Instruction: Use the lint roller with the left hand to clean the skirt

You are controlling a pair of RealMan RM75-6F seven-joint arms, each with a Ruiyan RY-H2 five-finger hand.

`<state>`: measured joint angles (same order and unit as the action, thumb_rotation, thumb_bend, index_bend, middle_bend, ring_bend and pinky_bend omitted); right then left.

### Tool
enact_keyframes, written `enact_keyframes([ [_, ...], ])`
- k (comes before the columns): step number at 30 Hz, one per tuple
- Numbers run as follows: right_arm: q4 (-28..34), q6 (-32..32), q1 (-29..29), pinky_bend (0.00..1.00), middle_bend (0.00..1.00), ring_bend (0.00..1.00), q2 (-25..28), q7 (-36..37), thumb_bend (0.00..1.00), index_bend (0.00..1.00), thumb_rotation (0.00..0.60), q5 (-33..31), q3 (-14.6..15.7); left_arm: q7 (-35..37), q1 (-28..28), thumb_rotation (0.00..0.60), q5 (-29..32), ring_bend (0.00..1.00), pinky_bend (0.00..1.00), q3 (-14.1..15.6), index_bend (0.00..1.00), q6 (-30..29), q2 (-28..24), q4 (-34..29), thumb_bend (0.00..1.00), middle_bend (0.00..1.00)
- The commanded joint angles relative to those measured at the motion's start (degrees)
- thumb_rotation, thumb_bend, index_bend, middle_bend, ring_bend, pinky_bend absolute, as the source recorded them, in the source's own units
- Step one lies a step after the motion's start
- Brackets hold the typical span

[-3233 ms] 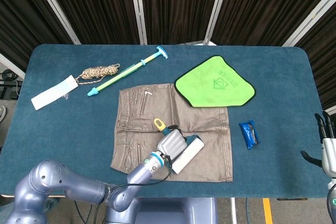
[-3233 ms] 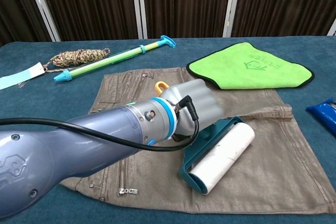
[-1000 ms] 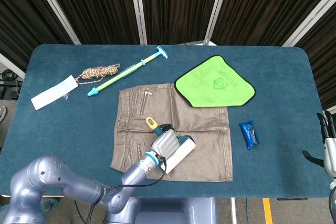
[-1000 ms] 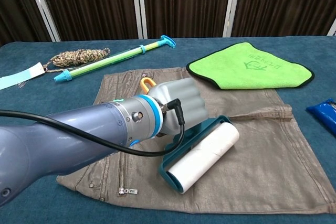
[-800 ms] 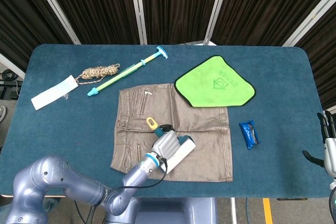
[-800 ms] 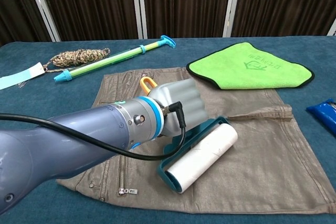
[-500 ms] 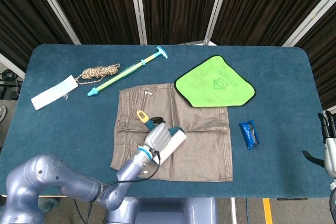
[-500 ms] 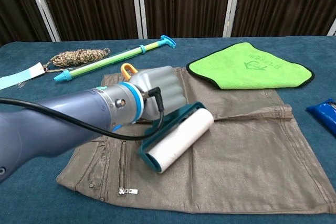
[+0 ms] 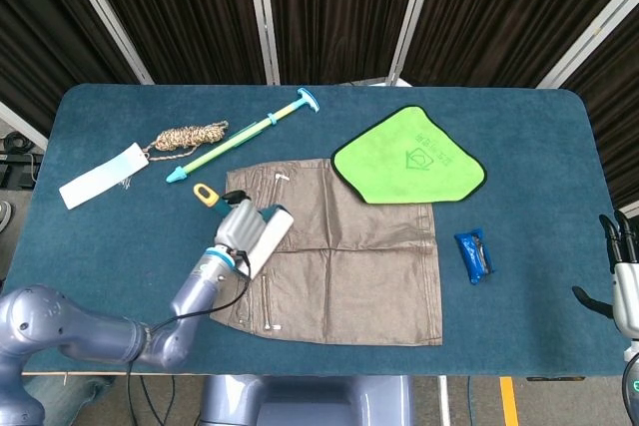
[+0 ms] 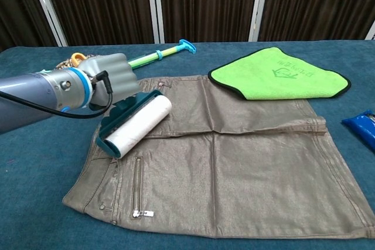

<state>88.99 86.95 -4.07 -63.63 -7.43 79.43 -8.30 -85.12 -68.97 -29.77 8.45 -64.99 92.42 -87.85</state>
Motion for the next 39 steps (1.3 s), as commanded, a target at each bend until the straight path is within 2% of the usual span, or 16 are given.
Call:
enact_keyframes([
  [1, 0.08, -0.15, -0.04, 0.00, 0.00, 0.00, -0.04, -0.14, 0.00, 0.00, 0.600, 0.04, 0.08, 2.44, 2.04, 0.600, -0.19, 0.41, 0.50, 1.32, 0.69, 1.23, -1.49, 1.91, 1.00, 0.52],
  [7, 0.09, -0.15, -0.07, 0.00, 0.00, 0.00, -0.10, -0.28, 0.00, 0.00, 0.600, 0.22, 0.18, 4.85, 4.40, 0.600, -0.83, 0.41, 0.50, 2.73, 0.69, 2.87, -2.34, 4.78, 1.00, 0.53],
  [13, 0.10, -0.18, -0.08, 0.00, 0.00, 0.00, -0.09, -0.20, 0.00, 0.00, 0.600, 0.27, 0.19, 8.17, 6.45, 0.600, -1.76, 0.41, 0.50, 2.58, 0.69, 3.68, -3.62, 6.50, 1.00, 0.52],
  [18, 0.24, -0.13, -0.09, 0.00, 0.00, 0.00, -0.13, -0.32, 0.00, 0.00, 0.600, 0.57, 0.34, 14.44, 8.94, 0.600, -5.41, 0.41, 0.50, 1.65, 0.69, 4.01, -5.56, 7.07, 1.00, 0.52],
  [21, 0.38, 0.08, -0.01, 0.00, 0.00, 0.00, -0.08, -0.35, 0.00, 0.00, 0.600, 0.77, 0.39, 22.97, 11.76, 0.600, -8.43, 0.41, 0.50, -0.21, 0.69, 4.43, -6.46, 7.37, 1.00, 0.52],
  [25, 0.53, 0.20, 0.02, 0.00, 0.00, 0.00, -0.05, -0.43, 0.00, 0.00, 0.600, 1.07, 0.51, 29.69, 14.49, 0.600, -11.08, 0.41, 0.50, -1.08, 0.69, 5.29, -7.55, 8.79, 1.00, 0.52],
  [30, 0.69, 0.16, -0.01, 0.00, 0.00, 0.00, -0.09, -0.63, 0.00, 0.00, 0.600, 1.43, 0.73, 34.42, 17.09, 0.600, -12.18, 0.41, 0.50, -1.08, 0.69, 7.09, -8.10, 10.69, 1.00, 0.52],
  [37, 0.94, 0.53, 0.12, 0.00, 0.00, 0.00, -0.03, -0.74, 0.00, 0.00, 0.600, 1.87, 0.86, 39.12, 20.40, 0.600, -15.21, 0.41, 0.50, -0.86, 0.69, 9.49, -6.06, 15.76, 1.00, 0.51],
  [38, 0.95, 0.55, 0.13, 0.00, 0.00, 0.00, -0.03, -0.76, 0.00, 0.00, 0.600, 1.90, 0.88, 39.32, 20.62, 0.600, -15.54, 0.41, 0.49, -0.90, 0.69, 9.49, -5.90, 16.12, 0.97, 0.50],
  [39, 0.97, 0.55, 0.13, 0.00, 0.00, 0.00, -0.03, -0.76, 0.00, 0.00, 0.600, 1.92, 0.89, 39.50, 20.84, 0.600, -15.83, 0.37, 0.47, -0.95, 0.66, 9.48, -5.74, 16.48, 0.82, 0.47],
])
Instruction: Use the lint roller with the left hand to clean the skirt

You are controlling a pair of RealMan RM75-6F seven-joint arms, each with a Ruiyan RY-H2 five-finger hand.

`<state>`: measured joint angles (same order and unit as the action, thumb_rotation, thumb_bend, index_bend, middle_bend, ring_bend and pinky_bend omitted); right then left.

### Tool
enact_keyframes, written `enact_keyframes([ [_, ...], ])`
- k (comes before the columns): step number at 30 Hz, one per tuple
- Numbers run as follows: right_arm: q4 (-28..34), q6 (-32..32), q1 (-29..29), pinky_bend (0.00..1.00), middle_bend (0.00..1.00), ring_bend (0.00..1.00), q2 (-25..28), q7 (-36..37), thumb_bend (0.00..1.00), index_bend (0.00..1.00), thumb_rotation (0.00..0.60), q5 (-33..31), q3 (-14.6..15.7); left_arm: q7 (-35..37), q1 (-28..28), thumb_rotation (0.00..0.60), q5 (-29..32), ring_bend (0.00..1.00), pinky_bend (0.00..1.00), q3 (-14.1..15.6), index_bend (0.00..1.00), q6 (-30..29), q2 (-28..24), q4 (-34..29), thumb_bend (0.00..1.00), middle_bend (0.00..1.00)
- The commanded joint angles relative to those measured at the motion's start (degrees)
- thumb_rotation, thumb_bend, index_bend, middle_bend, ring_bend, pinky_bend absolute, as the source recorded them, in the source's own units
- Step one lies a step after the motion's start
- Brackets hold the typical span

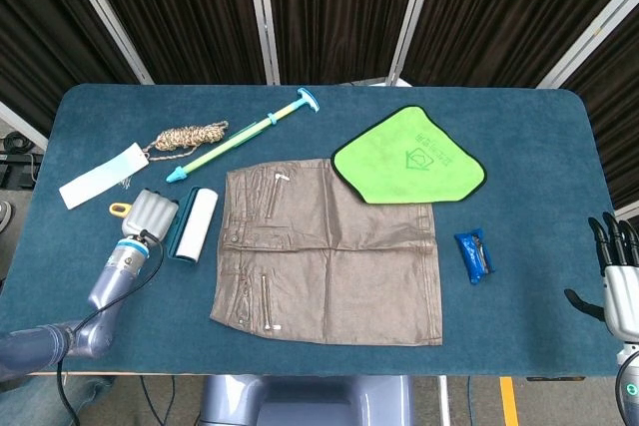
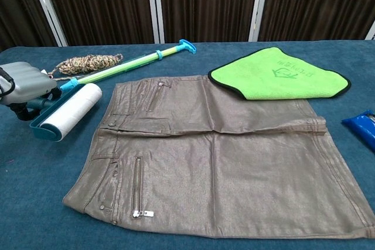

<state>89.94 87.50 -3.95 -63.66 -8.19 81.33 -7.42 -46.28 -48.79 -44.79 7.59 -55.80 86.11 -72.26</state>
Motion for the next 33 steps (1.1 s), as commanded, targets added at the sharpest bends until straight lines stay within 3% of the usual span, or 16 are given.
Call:
enact_keyframes([
  [1, 0.06, 0.04, 0.03, 0.00, 0.00, 0.00, 0.01, -0.01, 0.00, 0.00, 0.600, 0.05, 0.03, 0.93, 0.99, 0.600, -1.10, 0.32, 0.44, -0.24, 0.61, 0.26, 0.78, 1.35, 0.66, 0.42],
  [2, 0.14, 0.09, 0.05, 0.00, 0.00, 0.00, 0.04, -0.01, 0.00, 0.00, 0.600, 0.10, 0.04, 0.47, 1.44, 0.600, -0.30, 0.21, 0.35, -0.36, 0.49, 0.21, 0.87, 1.81, 0.37, 0.30],
  [3, 0.21, 0.10, 0.07, 0.00, 0.00, 0.00, 0.06, 0.06, 0.00, 0.00, 0.600, 0.13, 0.06, 0.04, 1.72, 0.600, 0.94, 0.13, 0.28, -0.70, 0.40, 0.48, 0.68, 1.41, 0.20, 0.20],
  [4, 0.23, 0.09, 0.07, 0.00, 0.00, 0.00, 0.08, 0.08, 0.00, 0.00, 0.600, 0.13, 0.06, -0.11, 1.81, 0.600, 1.40, 0.04, 0.18, -1.00, 0.26, 0.48, 0.51, 1.00, 0.05, 0.09],
  [5, 0.27, 0.08, 0.07, 0.00, 0.00, 0.00, 0.10, 0.11, 0.00, 0.00, 0.600, 0.14, 0.06, -0.20, 1.90, 0.600, 1.72, 0.00, 0.09, -1.29, 0.15, 0.40, 0.29, 0.52, 0.00, 0.02],
  [6, 0.32, 0.06, 0.07, 0.00, 0.00, 0.00, 0.14, 0.16, 0.00, 0.00, 0.600, 0.14, 0.06, -0.20, 2.05, 0.600, 1.91, 0.00, 0.05, -1.66, 0.07, 0.16, -0.11, -0.29, 0.00, 0.00],
  [9, 0.44, 0.08, 0.08, 0.00, 0.00, 0.00, 0.27, 0.36, 0.00, 0.00, 0.600, 0.26, 0.08, 0.55, 2.68, 0.600, 1.39, 0.00, 0.00, -2.80, 0.00, -1.38, -1.76, -3.01, 0.00, 0.00],
  [15, 1.11, 0.69, 0.31, 0.00, 0.00, 0.00, 0.73, 0.90, 0.00, 0.00, 0.600, 1.26, 0.36, 1.57, 4.12, 0.600, -1.18, 0.00, 0.00, -5.49, 0.00, -7.89, -8.71, -13.42, 0.00, 0.00],
  [19, 1.56, 1.07, 0.45, 0.00, 0.00, 0.00, 1.07, 1.43, 0.00, 0.00, 0.600, 1.97, 0.53, 7.95, 6.87, 0.600, -6.41, 0.00, 0.00, -7.72, 0.00, -13.51, -14.74, -22.54, 0.00, 0.00],
  [21, 1.73, 1.27, 0.51, 0.00, 0.00, 0.00, 1.30, 1.78, 0.00, 0.00, 0.600, 2.40, 0.64, 14.53, 10.02, 0.600, -12.55, 0.00, 0.00, -8.32, 0.00, -18.52, -17.36, -26.72, 0.00, 0.00],
  [22, 1.86, 1.58, 0.61, 0.00, 0.00, 0.00, 1.45, 2.06, 0.00, 0.00, 0.600, 2.82, 0.73, 19.25, 13.34, 0.600, -16.82, 0.00, 0.00, -8.05, 0.00, -23.84, -18.69, -30.23, 0.00, 0.00],
  [25, 2.18, 1.88, 0.86, 0.00, 0.00, 0.00, 1.65, 1.94, 0.00, 0.00, 0.600, 3.10, 0.94, 22.44, 18.21, 0.600, -22.48, 0.00, 0.00, -5.47, 0.00, -29.46, -20.08, -33.18, 0.00, 0.00],
  [33, 4.14, 2.00, 1.27, 0.00, 0.00, 0.00, 3.15, 1.11, 0.00, 0.00, 0.600, 4.58, 1.94, 26.17, 27.29, 0.600, -32.89, 0.00, 0.00, 0.10, 0.00, -37.74, -19.31, -33.87, 0.00, 0.00],
])
